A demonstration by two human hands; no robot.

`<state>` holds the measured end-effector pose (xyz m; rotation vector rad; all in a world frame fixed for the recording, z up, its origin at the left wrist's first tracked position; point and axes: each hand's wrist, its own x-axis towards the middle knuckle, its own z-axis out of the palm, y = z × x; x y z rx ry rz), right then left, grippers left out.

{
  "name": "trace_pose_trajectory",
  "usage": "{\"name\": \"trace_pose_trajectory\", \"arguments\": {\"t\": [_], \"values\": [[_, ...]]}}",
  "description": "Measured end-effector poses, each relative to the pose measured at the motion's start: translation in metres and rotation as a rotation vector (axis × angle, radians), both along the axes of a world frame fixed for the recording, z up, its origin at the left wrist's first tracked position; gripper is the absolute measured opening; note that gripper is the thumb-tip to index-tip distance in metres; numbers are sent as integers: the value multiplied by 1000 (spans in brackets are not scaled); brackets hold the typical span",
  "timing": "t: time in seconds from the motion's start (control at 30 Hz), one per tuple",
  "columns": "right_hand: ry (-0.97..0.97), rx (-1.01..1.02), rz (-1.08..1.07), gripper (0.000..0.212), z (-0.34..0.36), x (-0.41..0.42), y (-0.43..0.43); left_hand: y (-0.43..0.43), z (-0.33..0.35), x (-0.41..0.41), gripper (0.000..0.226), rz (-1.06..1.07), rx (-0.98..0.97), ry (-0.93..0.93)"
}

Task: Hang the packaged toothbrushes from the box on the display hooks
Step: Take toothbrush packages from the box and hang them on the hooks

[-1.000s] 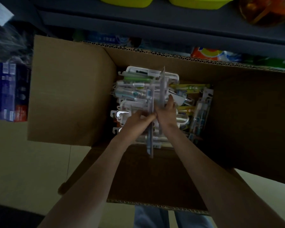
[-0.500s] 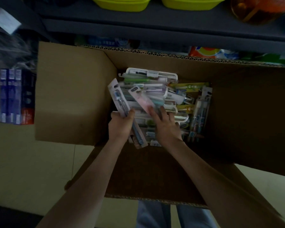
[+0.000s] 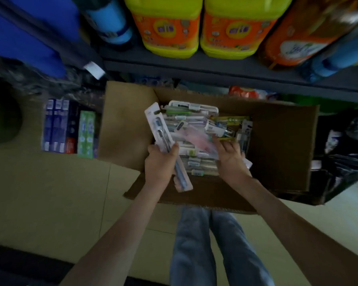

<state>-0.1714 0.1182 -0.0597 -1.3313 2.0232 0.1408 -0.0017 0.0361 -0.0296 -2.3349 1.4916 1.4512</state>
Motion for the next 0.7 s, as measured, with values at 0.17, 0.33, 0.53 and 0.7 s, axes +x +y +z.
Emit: {"name": "trace_pose_trajectory", "arguments": {"t": [0.17,0.33,0.53,0.7], "values": [[10,-315,-23,78,147,-20,28,5,148,11,44,-247,-247,-15],[158,-701,-32,92,289,-20,14,-20,300,-5,52,-398,-484,10],[205,-1026,-122,91,435,-23,-28,-55,441,-43,51,-396,-818,166],[247,-1225,-204,84,528,-43,-46,-71,526,-76,48,-382,-1018,281]]}}
